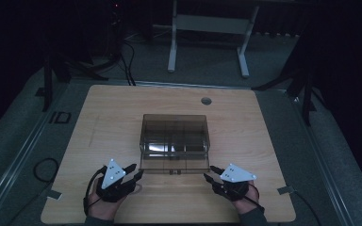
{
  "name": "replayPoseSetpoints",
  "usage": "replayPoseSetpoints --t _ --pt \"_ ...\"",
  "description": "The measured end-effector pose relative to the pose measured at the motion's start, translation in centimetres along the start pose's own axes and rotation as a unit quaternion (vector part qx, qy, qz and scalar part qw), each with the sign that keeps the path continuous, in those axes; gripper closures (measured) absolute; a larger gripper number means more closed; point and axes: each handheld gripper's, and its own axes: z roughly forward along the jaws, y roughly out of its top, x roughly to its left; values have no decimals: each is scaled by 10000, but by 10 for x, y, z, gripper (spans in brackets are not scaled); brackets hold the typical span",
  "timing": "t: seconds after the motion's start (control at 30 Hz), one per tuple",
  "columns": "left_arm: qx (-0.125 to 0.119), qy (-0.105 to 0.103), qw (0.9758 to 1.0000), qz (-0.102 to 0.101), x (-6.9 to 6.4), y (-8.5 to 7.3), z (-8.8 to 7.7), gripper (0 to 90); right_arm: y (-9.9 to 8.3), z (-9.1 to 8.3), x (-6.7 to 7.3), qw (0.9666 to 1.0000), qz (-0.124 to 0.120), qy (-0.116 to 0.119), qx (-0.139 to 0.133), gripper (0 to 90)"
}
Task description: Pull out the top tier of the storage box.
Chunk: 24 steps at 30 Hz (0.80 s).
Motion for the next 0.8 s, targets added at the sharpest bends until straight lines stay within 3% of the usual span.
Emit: replayPoseSetpoints --t 0.3,0.8 --pt "-175 84 9997 -113 9 0 -6 614 -4 -3 -7 9999 106 24 -13 554" --pt "-200 266 9994 -133 17 -4 -9 605 -15 -8 -24 9996 231 -125 34 544"
